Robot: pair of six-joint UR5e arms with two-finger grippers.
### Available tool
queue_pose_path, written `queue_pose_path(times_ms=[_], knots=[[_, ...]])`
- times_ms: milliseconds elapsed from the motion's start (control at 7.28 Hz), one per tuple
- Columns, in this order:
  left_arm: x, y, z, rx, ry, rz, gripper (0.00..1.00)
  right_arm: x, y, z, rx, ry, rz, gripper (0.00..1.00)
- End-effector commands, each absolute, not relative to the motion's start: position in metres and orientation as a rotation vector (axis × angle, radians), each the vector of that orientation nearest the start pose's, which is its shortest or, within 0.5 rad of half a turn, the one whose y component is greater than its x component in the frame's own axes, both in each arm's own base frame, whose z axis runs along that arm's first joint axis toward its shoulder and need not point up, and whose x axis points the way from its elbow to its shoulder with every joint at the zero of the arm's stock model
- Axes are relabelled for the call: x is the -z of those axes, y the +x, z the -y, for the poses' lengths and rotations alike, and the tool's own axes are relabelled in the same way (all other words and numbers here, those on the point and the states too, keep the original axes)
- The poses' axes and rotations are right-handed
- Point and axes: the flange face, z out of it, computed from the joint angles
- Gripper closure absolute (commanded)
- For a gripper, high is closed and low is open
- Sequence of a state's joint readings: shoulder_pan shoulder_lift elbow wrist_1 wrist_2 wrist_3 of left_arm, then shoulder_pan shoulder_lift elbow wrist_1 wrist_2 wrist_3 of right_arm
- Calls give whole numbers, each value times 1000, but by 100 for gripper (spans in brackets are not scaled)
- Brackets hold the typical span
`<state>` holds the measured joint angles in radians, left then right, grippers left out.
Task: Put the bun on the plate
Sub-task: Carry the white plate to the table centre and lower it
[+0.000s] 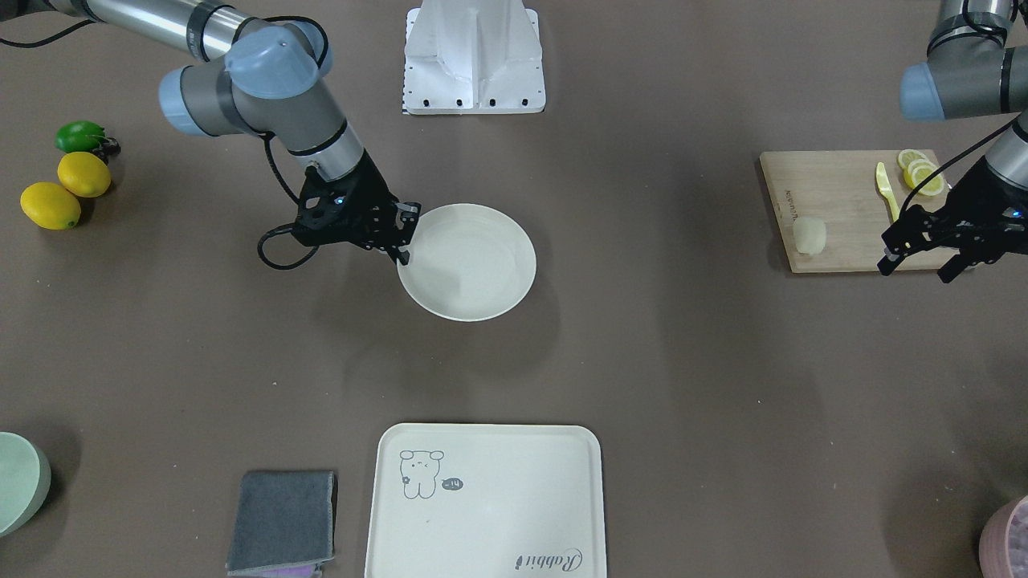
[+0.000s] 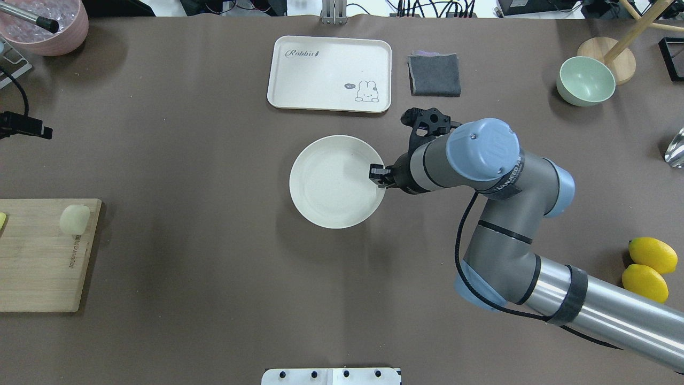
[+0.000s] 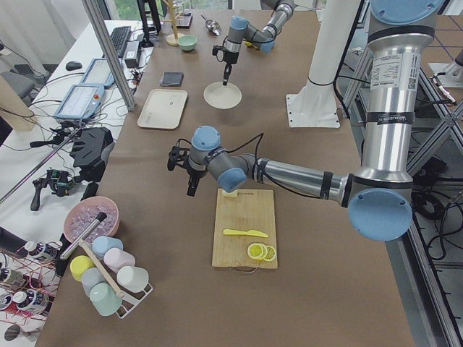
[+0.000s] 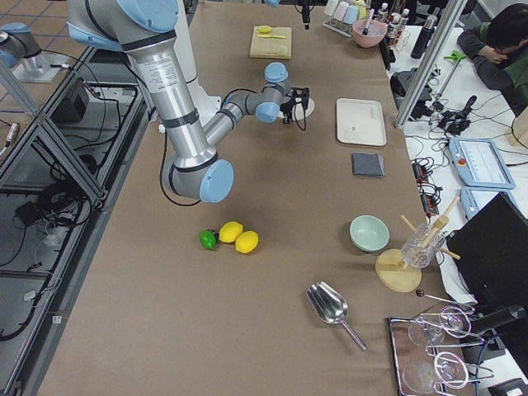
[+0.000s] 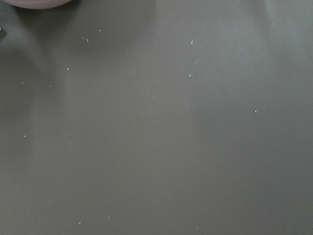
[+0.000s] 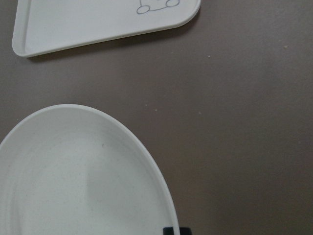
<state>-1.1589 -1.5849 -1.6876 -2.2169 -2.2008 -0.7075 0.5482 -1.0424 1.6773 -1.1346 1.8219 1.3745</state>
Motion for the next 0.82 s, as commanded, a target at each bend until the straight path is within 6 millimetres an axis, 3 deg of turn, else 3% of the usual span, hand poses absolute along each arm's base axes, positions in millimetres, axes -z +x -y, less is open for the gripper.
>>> queue_pose_path(times_ms=[0, 412, 549, 687], knots=[[-531, 148, 496, 9, 317, -912, 2, -251, -543, 443, -212, 135, 1057, 100], [-531, 157, 491, -13, 316, -918, 2, -260, -553, 429, -191, 111, 1049, 100], [-528, 161, 489, -23, 317, -923, 2, -262, -561, 419, -177, 101, 1048, 1], [-528, 167, 480, -36, 306, -925, 2, -266, -560, 419, -183, 97, 1039, 0]])
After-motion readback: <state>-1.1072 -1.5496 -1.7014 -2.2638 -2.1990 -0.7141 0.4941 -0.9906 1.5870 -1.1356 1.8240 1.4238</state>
